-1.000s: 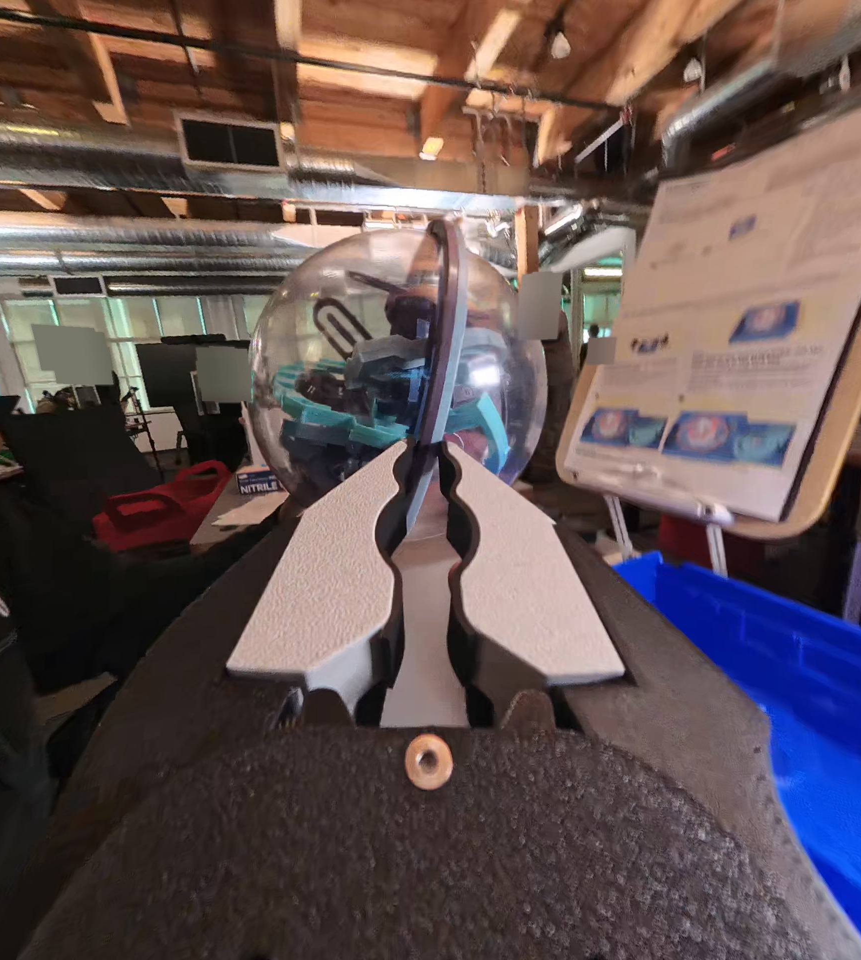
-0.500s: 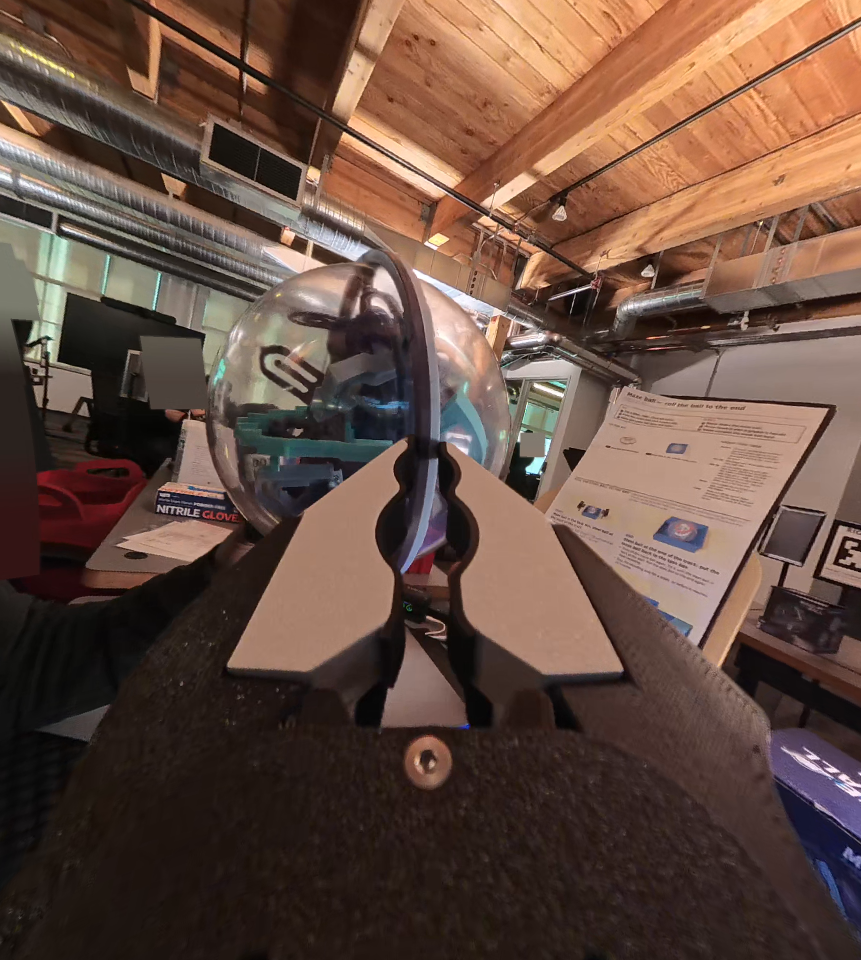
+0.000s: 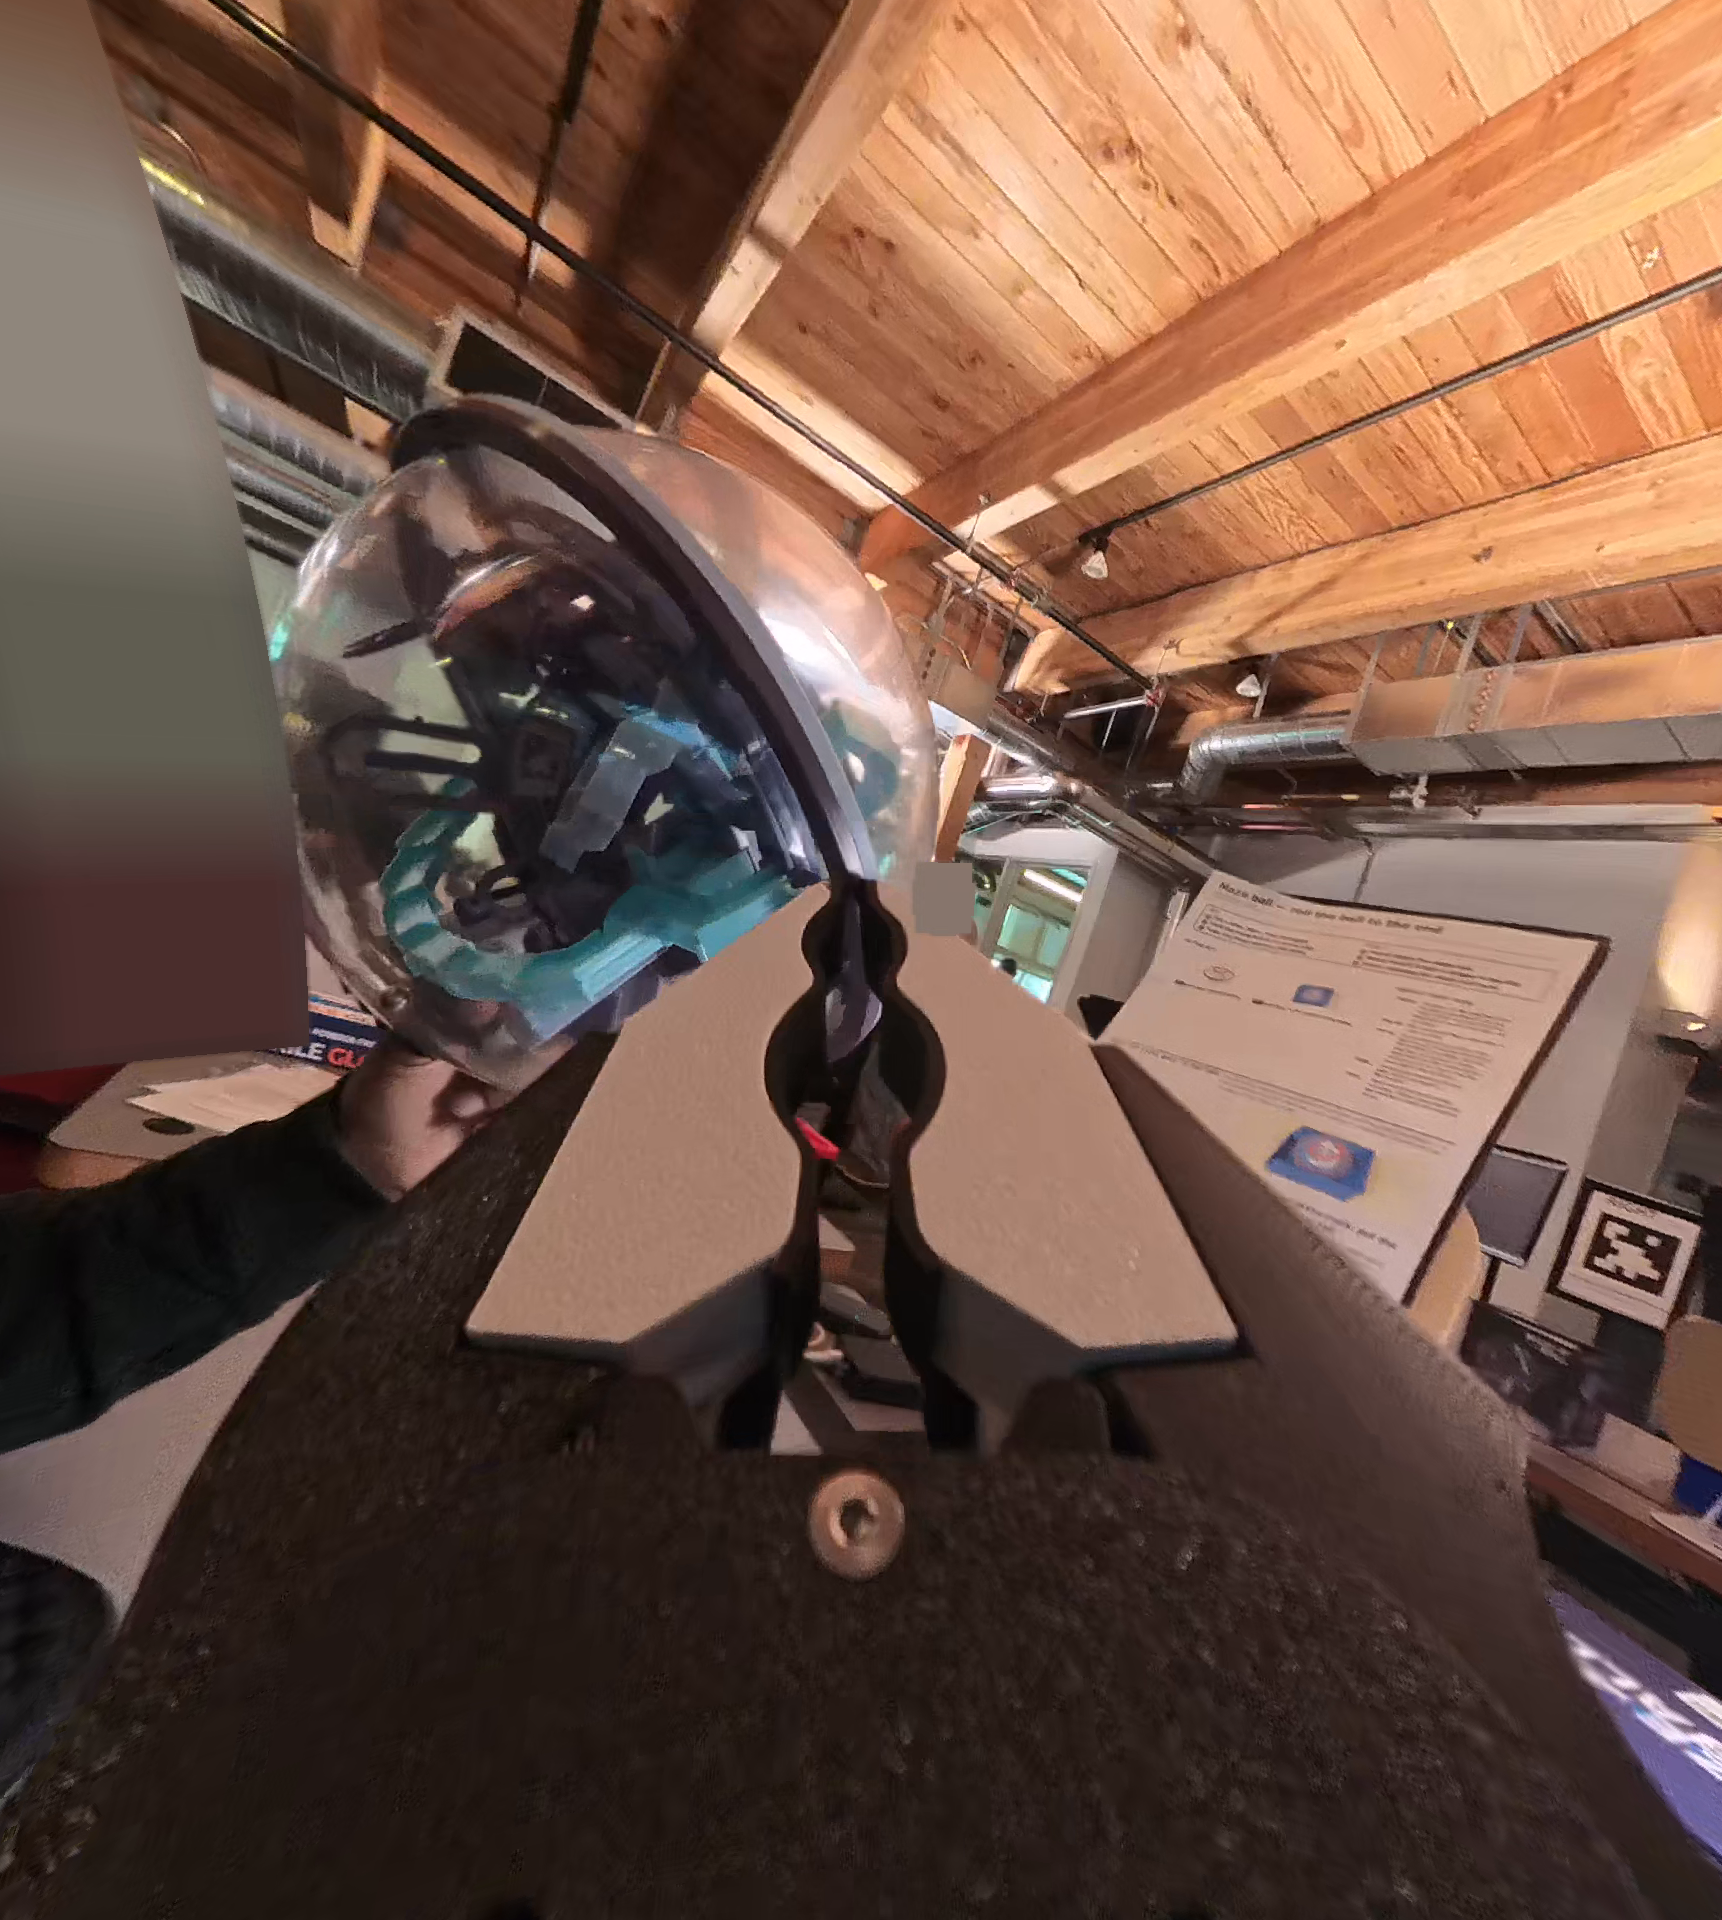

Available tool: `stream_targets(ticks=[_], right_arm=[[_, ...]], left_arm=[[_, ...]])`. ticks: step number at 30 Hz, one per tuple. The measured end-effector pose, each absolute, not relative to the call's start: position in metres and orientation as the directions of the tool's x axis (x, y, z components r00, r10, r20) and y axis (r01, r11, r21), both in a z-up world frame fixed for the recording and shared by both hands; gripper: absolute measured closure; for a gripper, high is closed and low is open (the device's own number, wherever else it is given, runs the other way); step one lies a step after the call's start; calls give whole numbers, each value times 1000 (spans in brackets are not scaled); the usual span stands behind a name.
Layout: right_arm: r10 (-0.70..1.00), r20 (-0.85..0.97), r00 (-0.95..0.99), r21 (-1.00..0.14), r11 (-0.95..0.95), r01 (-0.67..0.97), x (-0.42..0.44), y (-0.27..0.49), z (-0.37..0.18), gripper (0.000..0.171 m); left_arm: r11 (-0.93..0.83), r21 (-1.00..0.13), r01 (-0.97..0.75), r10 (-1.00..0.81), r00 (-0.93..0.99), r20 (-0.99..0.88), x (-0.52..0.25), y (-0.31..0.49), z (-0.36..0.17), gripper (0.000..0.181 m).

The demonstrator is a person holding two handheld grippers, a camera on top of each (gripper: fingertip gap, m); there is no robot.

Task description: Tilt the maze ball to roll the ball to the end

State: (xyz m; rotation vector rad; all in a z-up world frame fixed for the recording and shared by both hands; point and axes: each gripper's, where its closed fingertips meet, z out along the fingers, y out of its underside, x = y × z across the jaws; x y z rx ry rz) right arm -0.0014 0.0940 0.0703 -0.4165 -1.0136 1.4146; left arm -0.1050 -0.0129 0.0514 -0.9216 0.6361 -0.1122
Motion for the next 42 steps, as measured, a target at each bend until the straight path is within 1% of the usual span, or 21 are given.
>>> stream_targets(ticks=[2, 8, 15, 27, 38, 42], right_arm=[[935, 313, -166, -779, 152, -608, -4, 96, 68, 171], [944, 279, -175, -804, 130, -580, -14, 100, 61, 171], [960, 178, -215, -860, 46, -509, -29, 106, 52, 171], [957, 86, -278, -891, -51, -451, -40, 106, 44, 171], [960, 47, -277, -905, -77, -419, -45, 112, 39, 171], [962, 38, -271, -905, -82, -417, -45, 115, 38, 171]], left_arm=[[613, -781, -122, -384, 817, -429, -107, -12, 52, 174], [577, -813, -78, -403, 839, -366, -113, -13, 57, 174], [483, -873, 71, -457, 870, -182, -128, -9, 63, 174], [404, -894, 195, -491, 870, -32, -145, -2, 60, 174], [310, -897, 315, -520, 846, 117, -158, 11, 51, 173], [295, -892, 343, -534, 833, 143, -160, 16, 47, 174]])
